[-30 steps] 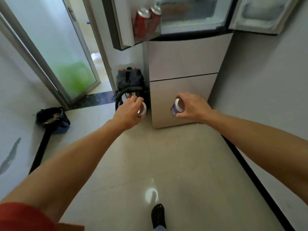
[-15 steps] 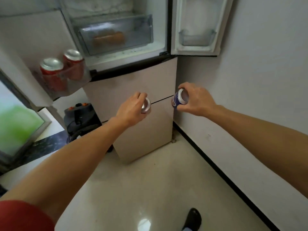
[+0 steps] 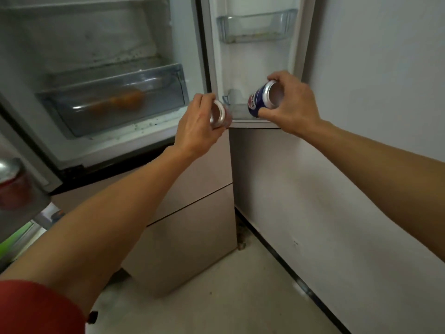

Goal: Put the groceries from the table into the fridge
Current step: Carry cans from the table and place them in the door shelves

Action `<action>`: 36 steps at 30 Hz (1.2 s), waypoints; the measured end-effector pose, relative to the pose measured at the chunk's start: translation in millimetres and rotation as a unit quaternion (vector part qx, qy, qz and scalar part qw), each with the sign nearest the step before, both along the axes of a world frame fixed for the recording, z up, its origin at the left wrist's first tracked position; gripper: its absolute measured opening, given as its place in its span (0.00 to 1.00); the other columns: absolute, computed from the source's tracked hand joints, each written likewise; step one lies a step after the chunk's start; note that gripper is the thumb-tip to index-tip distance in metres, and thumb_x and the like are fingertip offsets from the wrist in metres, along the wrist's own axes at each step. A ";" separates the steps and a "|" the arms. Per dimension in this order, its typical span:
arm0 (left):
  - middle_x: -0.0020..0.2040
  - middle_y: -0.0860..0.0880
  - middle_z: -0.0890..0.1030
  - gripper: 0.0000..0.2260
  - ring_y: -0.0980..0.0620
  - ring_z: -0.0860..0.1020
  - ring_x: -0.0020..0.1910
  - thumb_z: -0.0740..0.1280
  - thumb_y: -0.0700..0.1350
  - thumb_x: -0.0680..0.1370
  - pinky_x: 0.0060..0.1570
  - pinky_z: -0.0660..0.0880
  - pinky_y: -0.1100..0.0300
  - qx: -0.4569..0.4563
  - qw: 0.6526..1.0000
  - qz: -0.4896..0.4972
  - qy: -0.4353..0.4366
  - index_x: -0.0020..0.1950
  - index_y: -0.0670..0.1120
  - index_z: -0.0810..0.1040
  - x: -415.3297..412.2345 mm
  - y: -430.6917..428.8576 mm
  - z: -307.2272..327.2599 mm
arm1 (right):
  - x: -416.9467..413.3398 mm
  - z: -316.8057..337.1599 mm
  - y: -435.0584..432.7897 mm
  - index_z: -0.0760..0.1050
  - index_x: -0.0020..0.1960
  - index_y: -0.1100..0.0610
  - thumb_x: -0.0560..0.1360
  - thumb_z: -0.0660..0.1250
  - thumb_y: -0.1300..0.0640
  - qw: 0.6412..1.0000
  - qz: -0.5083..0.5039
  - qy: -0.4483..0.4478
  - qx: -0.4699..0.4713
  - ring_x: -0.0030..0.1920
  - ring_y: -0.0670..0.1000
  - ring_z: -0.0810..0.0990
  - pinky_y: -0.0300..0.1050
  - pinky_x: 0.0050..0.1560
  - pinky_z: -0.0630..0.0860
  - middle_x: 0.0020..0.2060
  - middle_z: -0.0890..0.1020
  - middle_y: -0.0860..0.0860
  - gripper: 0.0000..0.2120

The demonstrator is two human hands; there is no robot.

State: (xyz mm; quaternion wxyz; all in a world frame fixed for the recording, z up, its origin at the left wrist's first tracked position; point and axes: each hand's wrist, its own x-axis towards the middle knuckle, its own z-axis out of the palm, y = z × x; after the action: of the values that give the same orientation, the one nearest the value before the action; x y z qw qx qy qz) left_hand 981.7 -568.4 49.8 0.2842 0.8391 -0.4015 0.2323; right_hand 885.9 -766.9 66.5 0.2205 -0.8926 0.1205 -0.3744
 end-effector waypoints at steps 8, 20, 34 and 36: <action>0.64 0.43 0.71 0.26 0.45 0.71 0.61 0.72 0.49 0.74 0.57 0.73 0.53 -0.049 0.997 -0.056 -0.035 0.68 0.42 0.67 69.7 -57.6 14.5 | 61.2 -2.4 -41.9 0.69 0.66 0.52 0.64 0.74 0.48 0.999 -0.039 0.016 0.000 0.57 0.54 0.76 0.48 0.55 0.73 0.60 0.77 0.52 0.32; 0.66 0.43 0.68 0.30 0.42 0.72 0.62 0.71 0.51 0.74 0.57 0.74 0.49 0.036 0.993 -0.113 -0.022 0.71 0.44 0.63 133.5 -100.5 -5.2 | 96.7 -29.7 -64.6 0.67 0.70 0.54 0.68 0.75 0.43 0.995 -0.090 0.047 -0.002 0.62 0.55 0.74 0.51 0.60 0.72 0.65 0.74 0.53 0.36; 0.73 0.42 0.62 0.27 0.41 0.68 0.67 0.56 0.54 0.82 0.57 0.71 0.46 0.058 0.990 -0.129 0.008 0.77 0.44 0.52 133.4 -104.0 -23.3 | 92.3 -42.7 -67.5 0.53 0.77 0.50 0.77 0.60 0.39 0.991 -0.077 0.105 -0.028 0.71 0.54 0.66 0.54 0.64 0.68 0.74 0.63 0.52 0.34; 0.73 0.42 0.62 0.27 0.42 0.67 0.68 0.56 0.53 0.82 0.58 0.72 0.47 0.051 0.991 -0.123 0.003 0.77 0.44 0.54 129.7 -99.3 -23.1 | 89.3 -40.5 -66.5 0.53 0.78 0.50 0.77 0.60 0.39 0.985 -0.099 0.122 -0.066 0.73 0.55 0.64 0.58 0.65 0.67 0.75 0.62 0.53 0.35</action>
State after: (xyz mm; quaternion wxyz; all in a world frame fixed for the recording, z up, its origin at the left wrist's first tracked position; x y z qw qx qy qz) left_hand 1111.4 -667.7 26.8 0.2685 0.7976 -0.5119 0.1723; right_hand 975.2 -833.4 26.0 0.1065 -0.9278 0.2089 -0.2901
